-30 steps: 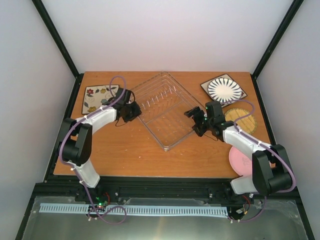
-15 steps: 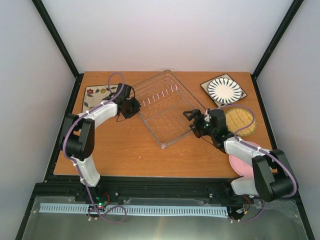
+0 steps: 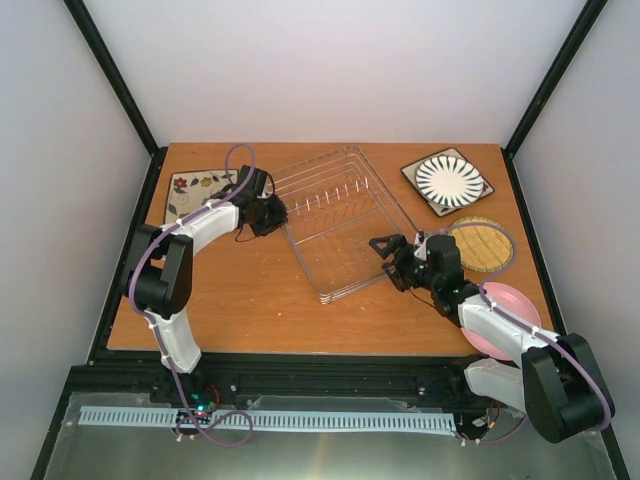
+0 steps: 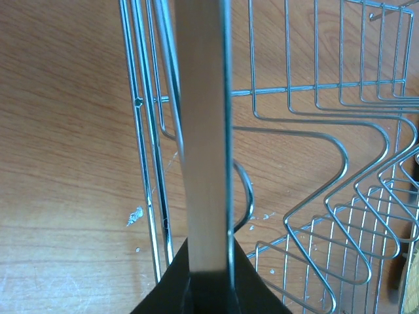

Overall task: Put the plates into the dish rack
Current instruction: Adjust the dish rack at the center of the board.

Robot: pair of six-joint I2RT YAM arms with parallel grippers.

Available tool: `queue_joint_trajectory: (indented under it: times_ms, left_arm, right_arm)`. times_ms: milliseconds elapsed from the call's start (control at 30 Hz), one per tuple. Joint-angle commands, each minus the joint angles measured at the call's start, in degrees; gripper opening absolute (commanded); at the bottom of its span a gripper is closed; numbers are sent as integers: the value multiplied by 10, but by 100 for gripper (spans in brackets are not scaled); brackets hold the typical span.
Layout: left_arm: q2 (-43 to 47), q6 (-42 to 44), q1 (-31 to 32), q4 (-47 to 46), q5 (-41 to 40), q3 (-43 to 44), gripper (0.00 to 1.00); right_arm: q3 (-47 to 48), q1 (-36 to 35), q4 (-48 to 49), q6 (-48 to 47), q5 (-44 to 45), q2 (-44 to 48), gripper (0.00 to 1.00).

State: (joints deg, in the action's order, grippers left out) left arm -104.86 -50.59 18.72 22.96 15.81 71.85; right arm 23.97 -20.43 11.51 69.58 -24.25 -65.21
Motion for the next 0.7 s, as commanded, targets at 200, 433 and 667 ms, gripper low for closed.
queue_joint_trajectory:
  times_ms: [200,433,667]
  left_arm:
    - [-35,76,19,24,24,15,1]
    - [-5,38,18,-29,7,-49,1]
    - [-5,13,18,-42,-8,-55,1]
  right_arm:
    - [-76,-12,-27,-88,-99,-51,97]
    - [-147,-12,110,112,-101,-12,100]
    - [-138,-12,-99,252,12,141,100]
